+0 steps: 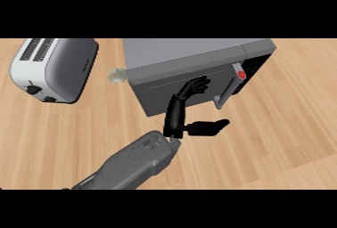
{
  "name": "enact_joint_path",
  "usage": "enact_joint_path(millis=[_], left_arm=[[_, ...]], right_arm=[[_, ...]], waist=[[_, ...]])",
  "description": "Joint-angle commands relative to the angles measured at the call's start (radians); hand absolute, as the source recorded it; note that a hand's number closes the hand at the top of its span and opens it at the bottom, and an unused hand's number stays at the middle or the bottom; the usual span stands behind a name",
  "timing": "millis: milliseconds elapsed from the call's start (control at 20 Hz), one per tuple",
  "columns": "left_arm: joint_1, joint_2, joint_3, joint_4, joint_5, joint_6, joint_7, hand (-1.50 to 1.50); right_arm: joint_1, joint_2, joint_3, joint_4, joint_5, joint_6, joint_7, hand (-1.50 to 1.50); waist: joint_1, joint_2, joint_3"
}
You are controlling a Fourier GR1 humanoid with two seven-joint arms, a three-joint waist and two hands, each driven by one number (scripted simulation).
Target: Pick up the milk, place it into the microwave and close the microwave
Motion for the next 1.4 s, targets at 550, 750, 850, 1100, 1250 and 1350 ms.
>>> enact_joint_path(millis=[550, 750, 850, 1100, 1250, 1350], left_arm=[[-0.094, 0.001, 0.069, 0.062, 0.142, 0.033, -0.065, -1.5], [-0.096, 0.001, 0.056, 0.073, 0.166, 0.033, -0.083, -1.5], [-0.103, 0.001, 0.06, 0.072, 0.178, 0.03, -0.095, -1.5], [-0.092, 0.001, 0.039, 0.052, 0.188, 0.016, -0.124, -1.5], [-0.111, 0.001, 0.042, 0.081, 0.203, 0.008, -0.129, -1.5], [-0.116, 0.001, 0.045, 0.08, 0.218, 0.009, -0.135, -1.5]], right_arm=[[-0.11, -0.057, -0.031, 0.032, 0.093, -0.053, -0.007, 1.5], [-0.131, -0.06, -0.024, 0.049, 0.098, -0.053, -0.004, 1.5], [-0.141, -0.055, -0.023, 0.054, 0.103, -0.062, -0.006, 1.5], [-0.135, 0.083, 0.031, 0.121, -0.084, -0.013, 0.005, 1.5], [-0.132, 0.072, 0.041, 0.154, -0.114, 0.022, 0.03, -1.5], [-0.145, 0.071, 0.038, 0.179, -0.147, 0.037, 0.043, -1.5]], waist=[[0.012, 0.035, 0.002], [0.014, 0.038, 0.002], [0.014, 0.039, 0.003], [0.037, 0.052, 0.014], [0.023, 0.053, 0.008], [0.023, 0.049, 0.007]])
